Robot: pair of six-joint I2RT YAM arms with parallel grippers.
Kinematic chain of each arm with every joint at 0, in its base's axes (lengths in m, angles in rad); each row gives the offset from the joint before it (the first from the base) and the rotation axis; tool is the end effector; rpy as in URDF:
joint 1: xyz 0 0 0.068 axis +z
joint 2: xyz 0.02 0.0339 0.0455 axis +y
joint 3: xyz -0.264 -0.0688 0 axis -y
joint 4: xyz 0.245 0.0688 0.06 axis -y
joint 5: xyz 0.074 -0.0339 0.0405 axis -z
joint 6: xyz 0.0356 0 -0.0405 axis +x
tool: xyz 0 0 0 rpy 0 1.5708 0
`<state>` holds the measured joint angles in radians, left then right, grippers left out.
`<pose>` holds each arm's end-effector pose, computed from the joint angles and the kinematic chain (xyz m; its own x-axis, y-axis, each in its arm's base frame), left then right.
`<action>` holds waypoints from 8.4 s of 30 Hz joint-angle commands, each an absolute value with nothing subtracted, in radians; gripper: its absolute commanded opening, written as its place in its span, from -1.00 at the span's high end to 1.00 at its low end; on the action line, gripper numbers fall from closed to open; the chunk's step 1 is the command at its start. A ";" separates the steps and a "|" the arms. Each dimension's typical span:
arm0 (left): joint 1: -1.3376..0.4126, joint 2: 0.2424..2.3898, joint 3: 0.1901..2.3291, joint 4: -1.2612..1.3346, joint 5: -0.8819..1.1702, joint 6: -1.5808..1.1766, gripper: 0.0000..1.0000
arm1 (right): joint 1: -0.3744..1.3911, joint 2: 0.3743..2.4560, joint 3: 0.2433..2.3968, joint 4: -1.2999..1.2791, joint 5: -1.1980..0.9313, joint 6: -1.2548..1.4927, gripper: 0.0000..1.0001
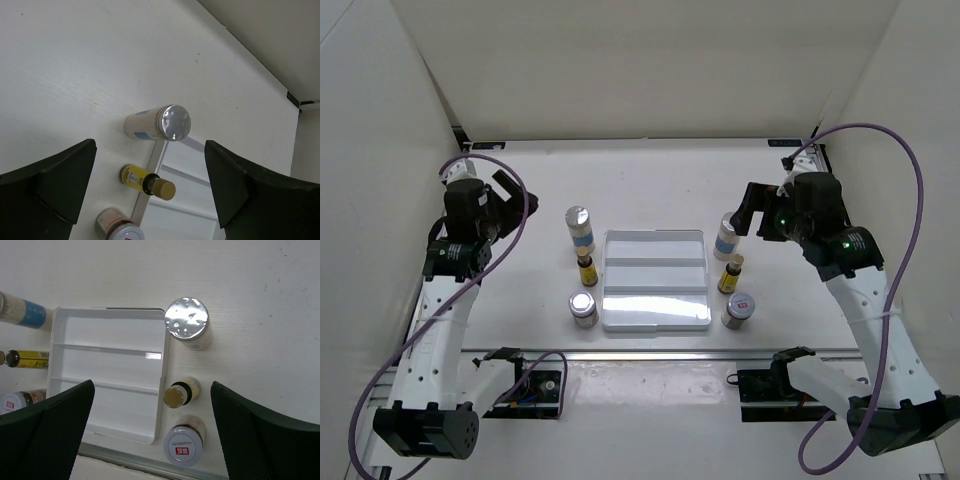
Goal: Organize the condiment bottles
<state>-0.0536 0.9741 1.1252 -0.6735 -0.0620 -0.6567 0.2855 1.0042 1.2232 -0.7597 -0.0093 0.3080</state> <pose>0.1996 -0.0085 0.3734 -0.3945 -0.5890 -0.7052 -0.3043 0.8080 -0.5046 0.1902 0.0562 0.3916 -0.5584 0.1520 -0.8156 -0.1259 0.9561 0.2645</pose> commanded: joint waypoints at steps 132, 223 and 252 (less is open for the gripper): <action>-0.261 1.674 1.664 -0.890 0.014 -0.449 0.09 | 0.706 1.253 1.397 -0.883 0.374 0.308 -1.00; -0.485 1.298 1.373 -0.953 -0.304 -0.502 -1.00 | 0.498 1.171 1.224 -0.917 0.252 0.383 1.00; -0.476 1.370 1.358 -0.953 -0.144 -0.480 -0.95 | 0.690 1.496 1.364 -0.773 0.215 0.383 0.96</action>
<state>-0.4797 1.3750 1.3563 -0.9642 -0.1822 -0.4866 0.6823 1.4952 1.3075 -0.8280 0.2096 0.3843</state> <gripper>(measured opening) 0.983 0.387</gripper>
